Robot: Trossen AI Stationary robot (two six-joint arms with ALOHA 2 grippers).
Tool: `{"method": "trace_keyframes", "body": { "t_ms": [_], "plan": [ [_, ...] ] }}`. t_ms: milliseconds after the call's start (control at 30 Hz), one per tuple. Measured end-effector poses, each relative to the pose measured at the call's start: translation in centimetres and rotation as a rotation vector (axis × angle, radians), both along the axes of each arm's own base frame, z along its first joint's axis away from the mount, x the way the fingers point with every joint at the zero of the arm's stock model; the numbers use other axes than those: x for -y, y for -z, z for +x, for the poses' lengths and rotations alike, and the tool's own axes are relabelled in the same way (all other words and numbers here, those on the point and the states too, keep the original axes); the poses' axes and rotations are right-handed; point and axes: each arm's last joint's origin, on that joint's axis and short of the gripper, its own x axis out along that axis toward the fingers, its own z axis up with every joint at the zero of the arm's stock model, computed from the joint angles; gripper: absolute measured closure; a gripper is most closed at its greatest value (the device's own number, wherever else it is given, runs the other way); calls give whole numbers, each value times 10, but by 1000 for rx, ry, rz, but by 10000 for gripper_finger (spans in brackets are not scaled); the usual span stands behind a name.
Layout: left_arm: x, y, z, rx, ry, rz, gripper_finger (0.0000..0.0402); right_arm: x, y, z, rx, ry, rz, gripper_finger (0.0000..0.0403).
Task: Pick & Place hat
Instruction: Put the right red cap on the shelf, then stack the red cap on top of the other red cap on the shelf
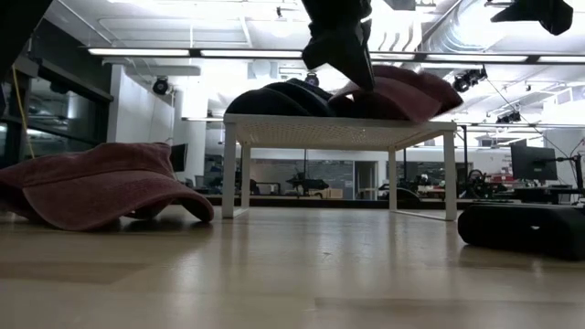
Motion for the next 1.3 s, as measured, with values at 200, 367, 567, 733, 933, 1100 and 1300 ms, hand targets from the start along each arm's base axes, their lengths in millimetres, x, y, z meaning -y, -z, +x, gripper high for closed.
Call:
{"method": "trace_keyframes", "body": {
  "t_ms": [200,367,567,733,933,1100,1300],
  "plan": [
    [-2,-1,0,11,-35,48,361,0,1,0,-6,0,6,199],
    [-3,-2,0,17,-56,77,361,0,2,0,-15,0,15,199],
    [-3,-2,-1,20,-68,95,360,0,2,0,-15,0,15,199],
    [-3,-3,-1,22,-73,102,343,0,2,0,-15,0,15,199],
    [-4,-3,-1,28,-92,127,292,0,2,0,-15,0,15,199],
    [-1,-5,-2,-1,-76,190,257,-1,2,0,-13,-12,18,199],
    [4,-16,-2,-5,-47,226,238,-1,2,0,-12,-18,20,199]
  ]
}}
